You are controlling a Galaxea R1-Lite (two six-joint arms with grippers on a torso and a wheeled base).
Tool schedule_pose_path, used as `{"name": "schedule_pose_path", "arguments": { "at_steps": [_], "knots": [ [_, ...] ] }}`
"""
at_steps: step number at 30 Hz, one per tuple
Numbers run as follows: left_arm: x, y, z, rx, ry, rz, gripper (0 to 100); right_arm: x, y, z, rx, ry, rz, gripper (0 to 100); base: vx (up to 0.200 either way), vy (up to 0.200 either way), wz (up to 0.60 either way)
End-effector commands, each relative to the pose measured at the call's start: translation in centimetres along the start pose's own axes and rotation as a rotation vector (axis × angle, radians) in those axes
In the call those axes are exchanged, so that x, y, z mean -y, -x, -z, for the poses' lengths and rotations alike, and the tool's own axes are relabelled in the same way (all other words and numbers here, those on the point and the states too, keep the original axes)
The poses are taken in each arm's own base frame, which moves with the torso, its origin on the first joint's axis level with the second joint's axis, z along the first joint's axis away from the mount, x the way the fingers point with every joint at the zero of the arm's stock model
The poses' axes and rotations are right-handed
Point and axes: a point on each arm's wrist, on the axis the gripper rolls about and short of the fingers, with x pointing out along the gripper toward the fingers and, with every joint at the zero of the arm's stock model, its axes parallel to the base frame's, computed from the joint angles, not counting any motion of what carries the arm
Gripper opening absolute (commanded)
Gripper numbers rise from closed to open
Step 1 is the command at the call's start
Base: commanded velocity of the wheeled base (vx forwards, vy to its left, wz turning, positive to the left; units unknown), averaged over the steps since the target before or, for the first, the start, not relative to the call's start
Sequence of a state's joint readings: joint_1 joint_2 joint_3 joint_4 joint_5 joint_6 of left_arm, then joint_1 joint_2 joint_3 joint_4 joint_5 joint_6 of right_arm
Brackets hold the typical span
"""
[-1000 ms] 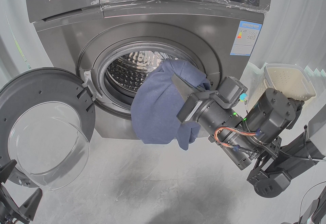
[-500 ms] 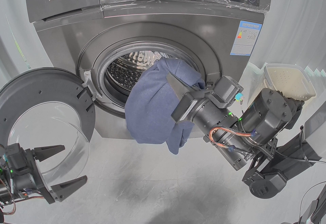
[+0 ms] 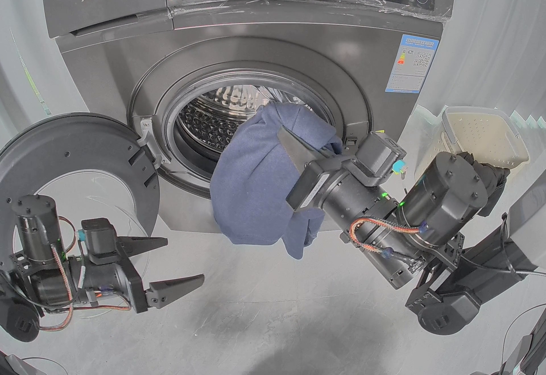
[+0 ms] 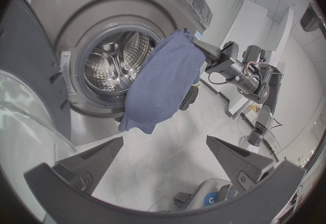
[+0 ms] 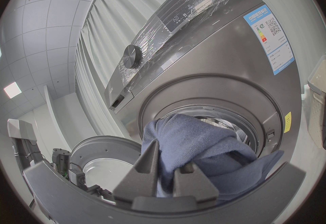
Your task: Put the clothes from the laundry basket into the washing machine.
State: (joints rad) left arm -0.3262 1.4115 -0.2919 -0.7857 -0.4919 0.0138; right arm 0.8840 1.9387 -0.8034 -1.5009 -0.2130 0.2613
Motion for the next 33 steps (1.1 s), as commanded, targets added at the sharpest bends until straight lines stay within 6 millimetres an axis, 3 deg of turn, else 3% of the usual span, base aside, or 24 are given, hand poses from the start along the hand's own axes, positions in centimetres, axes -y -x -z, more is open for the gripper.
{"name": "schedule_pose_path", "arguments": {
  "at_steps": [1,16,33],
  "knots": [
    [-0.9,-3.4,0.8,-0.067,0.027,0.033,100,-0.1,0.0,-0.2,0.005,-0.002,-0.003,0,0.000,0.000,0.00],
    [-3.4,-8.3,0.6,0.025,0.129,0.046,100,-0.7,0.2,-0.2,0.002,-0.008,-0.021,0,0.000,0.000,0.00],
    [-5.2,-11.7,1.8,0.075,0.169,0.035,100,-1.2,0.4,-0.1,-0.001,-0.012,-0.032,0,0.000,0.000,0.00]
  ]
}}
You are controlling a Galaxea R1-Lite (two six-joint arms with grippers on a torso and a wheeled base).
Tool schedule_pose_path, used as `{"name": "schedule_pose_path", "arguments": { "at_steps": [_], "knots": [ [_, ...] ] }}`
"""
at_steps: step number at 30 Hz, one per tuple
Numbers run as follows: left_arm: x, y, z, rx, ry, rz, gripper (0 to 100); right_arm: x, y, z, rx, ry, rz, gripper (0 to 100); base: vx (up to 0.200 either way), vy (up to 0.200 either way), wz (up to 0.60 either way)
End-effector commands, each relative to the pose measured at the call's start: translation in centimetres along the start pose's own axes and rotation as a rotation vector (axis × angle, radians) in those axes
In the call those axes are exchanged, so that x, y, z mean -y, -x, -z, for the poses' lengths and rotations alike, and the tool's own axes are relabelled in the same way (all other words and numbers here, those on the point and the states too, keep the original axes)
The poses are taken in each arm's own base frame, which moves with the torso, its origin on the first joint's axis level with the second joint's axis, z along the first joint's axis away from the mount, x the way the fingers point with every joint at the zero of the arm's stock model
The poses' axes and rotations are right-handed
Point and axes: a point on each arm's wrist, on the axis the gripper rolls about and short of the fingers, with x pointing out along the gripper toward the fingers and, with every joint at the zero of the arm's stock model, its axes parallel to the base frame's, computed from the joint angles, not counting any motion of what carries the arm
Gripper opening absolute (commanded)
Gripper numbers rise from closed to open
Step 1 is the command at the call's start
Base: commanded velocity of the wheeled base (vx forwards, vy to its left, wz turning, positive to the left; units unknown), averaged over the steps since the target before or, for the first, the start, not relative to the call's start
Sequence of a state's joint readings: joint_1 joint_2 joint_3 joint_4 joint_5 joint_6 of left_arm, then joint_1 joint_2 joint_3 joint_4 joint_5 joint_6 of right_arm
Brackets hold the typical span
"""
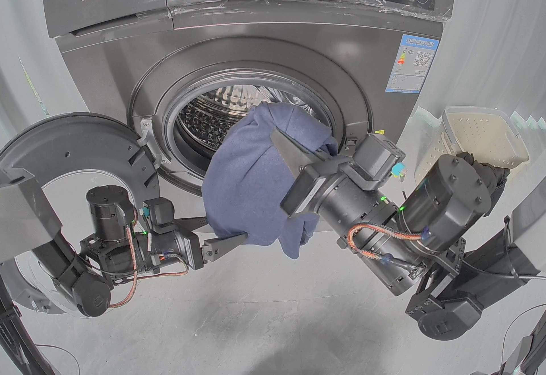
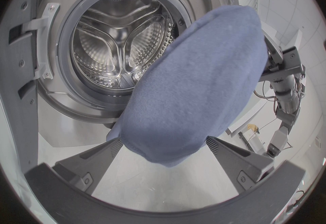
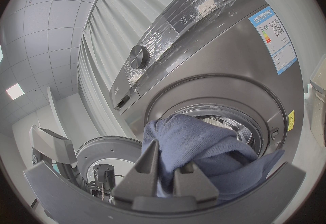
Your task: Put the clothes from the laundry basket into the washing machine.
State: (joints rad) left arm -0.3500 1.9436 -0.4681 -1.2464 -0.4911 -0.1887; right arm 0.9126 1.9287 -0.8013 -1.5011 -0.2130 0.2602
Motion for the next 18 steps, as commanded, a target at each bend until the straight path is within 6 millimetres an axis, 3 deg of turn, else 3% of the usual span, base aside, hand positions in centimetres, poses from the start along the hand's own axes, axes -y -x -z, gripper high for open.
{"name": "schedule_pose_path", "arguments": {
  "at_steps": [1,8,17,18],
  "knots": [
    [-0.4,-1.1,0.6,-0.008,0.025,0.005,100,-0.2,0.1,0.0,0.001,-0.001,-0.005,0,0.000,0.000,0.00],
    [-1.2,-2.4,0.7,0.057,0.018,0.017,100,-0.4,0.2,0.2,-0.008,-0.004,-0.010,0,0.000,0.000,0.00],
    [-1.0,-2.3,0.0,0.164,0.034,0.037,100,-0.3,0.4,0.3,-0.009,-0.002,-0.009,0,0.000,0.000,0.00],
    [-1.0,-2.3,0.1,0.165,0.034,0.035,0,-0.3,0.4,0.3,-0.009,-0.004,-0.009,0,0.000,0.000,0.00]
  ]
}}
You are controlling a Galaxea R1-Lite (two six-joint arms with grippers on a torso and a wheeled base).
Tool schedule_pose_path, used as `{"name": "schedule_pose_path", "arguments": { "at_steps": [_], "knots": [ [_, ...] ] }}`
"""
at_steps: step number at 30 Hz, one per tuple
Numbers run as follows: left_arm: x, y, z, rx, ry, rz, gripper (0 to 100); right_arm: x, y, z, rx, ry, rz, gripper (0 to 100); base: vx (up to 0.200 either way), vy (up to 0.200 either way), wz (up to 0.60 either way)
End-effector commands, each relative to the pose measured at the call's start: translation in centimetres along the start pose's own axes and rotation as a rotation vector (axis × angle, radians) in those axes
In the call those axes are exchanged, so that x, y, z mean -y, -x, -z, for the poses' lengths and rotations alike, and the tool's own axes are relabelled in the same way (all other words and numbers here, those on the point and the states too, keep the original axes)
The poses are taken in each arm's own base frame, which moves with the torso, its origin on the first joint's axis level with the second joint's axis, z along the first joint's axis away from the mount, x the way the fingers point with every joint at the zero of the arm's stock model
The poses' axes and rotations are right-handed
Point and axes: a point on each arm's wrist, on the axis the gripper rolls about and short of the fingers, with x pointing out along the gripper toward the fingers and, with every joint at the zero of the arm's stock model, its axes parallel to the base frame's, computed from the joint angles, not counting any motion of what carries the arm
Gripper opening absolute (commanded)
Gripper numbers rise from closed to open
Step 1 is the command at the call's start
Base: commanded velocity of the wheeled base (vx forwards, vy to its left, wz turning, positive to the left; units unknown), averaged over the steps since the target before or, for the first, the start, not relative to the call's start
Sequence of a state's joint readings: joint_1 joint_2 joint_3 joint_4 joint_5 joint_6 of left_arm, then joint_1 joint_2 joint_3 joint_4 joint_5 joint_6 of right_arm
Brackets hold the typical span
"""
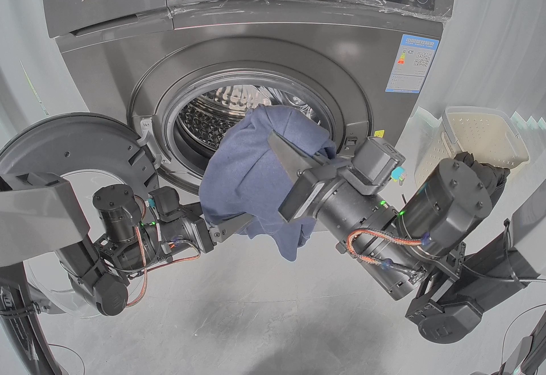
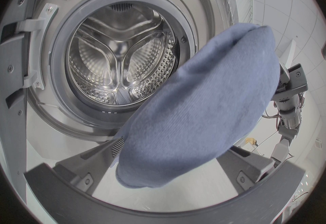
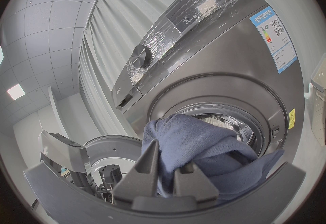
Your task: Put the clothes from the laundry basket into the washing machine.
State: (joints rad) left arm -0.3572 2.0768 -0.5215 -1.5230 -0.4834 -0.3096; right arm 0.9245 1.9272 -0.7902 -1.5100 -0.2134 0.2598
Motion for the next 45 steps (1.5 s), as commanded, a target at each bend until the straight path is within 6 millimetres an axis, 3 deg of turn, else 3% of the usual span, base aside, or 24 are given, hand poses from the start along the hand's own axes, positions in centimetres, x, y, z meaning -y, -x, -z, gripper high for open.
{"name": "schedule_pose_path", "arguments": {
  "at_steps": [1,6,14,25,26,30,35,45],
  "knots": [
    [0.1,0.4,0.4,-0.002,0.005,-0.012,0,0.1,0.1,0.1,-0.004,0.002,0.002,0,0.000,0.000,0.00],
    [1.8,2.8,0.1,-0.020,-0.011,-0.013,0,0.6,0.1,0.3,-0.011,0.008,0.015,0,0.000,0.000,0.00],
    [6.6,7.6,-1.5,0.010,-0.034,0.071,0,1.5,0.1,1.9,-0.059,0.024,0.039,0,0.000,0.000,0.00],
    [10.1,8.5,-3.5,0.104,-0.097,0.204,0,2.7,0.1,5.6,-0.162,0.039,0.046,0,0.000,0.000,0.00],
    [10.3,8.7,-3.7,0.114,-0.100,0.210,0,2.8,0.1,5.9,-0.172,0.041,0.044,100,0.000,0.000,0.00],
    [10.6,8.8,-4.4,0.143,-0.106,0.219,0,2.9,0.5,6.4,-0.194,0.041,0.033,100,0.000,0.000,0.00],
    [10.8,8.4,-5.5,0.192,-0.124,0.225,0,2.9,2.7,8.1,-0.299,0.053,0.036,100,0.000,0.000,0.00],
    [10.6,7.8,-6.2,0.231,-0.123,0.186,0,3.7,4.4,8.9,-0.371,0.069,0.063,100,0.000,0.000,0.00]
  ]
}}
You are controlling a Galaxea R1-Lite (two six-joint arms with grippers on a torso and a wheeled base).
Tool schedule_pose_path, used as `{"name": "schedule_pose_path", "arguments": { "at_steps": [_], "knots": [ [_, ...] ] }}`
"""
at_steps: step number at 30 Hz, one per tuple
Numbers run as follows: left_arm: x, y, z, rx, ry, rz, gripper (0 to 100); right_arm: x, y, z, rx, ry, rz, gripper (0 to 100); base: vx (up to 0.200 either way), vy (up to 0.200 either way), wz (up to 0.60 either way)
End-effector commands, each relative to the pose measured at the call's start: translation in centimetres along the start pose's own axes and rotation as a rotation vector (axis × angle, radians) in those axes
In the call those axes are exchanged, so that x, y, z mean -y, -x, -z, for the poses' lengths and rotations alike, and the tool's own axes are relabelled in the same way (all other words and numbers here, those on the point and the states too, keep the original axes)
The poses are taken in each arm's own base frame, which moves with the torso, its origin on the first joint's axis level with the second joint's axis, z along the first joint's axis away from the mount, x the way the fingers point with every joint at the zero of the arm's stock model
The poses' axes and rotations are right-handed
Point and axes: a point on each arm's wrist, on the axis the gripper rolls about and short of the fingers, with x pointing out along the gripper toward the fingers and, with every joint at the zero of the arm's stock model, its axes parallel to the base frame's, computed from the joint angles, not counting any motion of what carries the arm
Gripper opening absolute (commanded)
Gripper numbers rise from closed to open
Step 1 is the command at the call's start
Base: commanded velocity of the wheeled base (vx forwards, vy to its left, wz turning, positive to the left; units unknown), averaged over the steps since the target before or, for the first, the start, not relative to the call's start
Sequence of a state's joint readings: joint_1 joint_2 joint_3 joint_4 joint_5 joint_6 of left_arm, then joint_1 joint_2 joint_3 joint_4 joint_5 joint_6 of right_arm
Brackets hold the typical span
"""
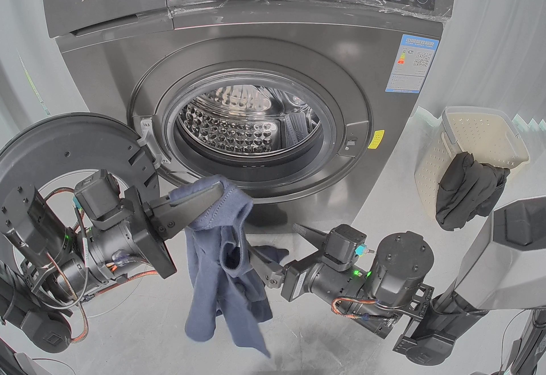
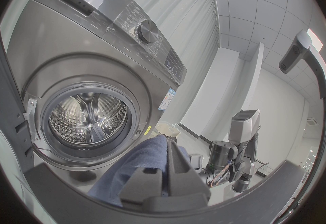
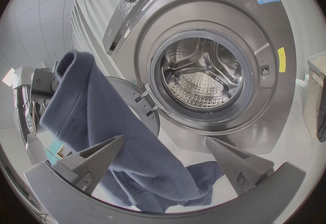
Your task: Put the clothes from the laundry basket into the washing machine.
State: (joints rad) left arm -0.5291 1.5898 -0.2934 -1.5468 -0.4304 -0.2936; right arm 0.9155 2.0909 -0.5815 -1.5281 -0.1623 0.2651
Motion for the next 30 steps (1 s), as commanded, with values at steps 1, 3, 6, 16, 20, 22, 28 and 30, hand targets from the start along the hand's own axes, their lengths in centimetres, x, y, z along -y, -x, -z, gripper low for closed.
{"name": "schedule_pose_path", "arguments": {
  "at_steps": [1,3,6,16,20,22,28,30],
  "knots": [
    [0.0,-0.2,-0.3,0.017,-0.003,-0.005,0,0.4,0.3,0.6,-0.027,0.005,0.015,100,0.000,0.000,0.00],
    [0.0,-0.2,-0.3,0.016,-0.004,-0.007,0,0.5,0.4,0.8,-0.035,0.006,0.017,100,0.000,0.000,0.00],
    [-0.1,-0.2,-0.4,0.020,-0.004,-0.009,0,0.6,0.3,0.9,-0.040,0.007,0.020,100,0.000,0.000,0.00],
    [-0.2,-0.2,-0.4,0.023,-0.005,-0.013,0,0.9,0.1,1.3,-0.050,0.010,0.032,100,0.000,0.000,0.00],
    [-0.2,-0.3,-0.5,0.027,-0.007,-0.012,0,1.0,0.1,1.4,-0.050,0.012,0.036,100,0.000,0.000,0.00],
    [-0.2,-0.3,-0.6,0.030,-0.008,-0.011,0,1.2,0.0,1.4,-0.052,0.013,0.043,100,0.000,0.000,0.00],
    [-0.2,-0.3,-0.7,0.034,-0.010,-0.011,0,2.0,-0.4,2.7,-0.084,0.020,0.067,100,0.000,0.000,0.00],
    [-0.2,-0.3,-0.7,0.034,-0.010,-0.011,0,2.1,-0.5,3.4,-0.104,0.023,0.069,100,0.000,0.000,0.00]
  ]
}}
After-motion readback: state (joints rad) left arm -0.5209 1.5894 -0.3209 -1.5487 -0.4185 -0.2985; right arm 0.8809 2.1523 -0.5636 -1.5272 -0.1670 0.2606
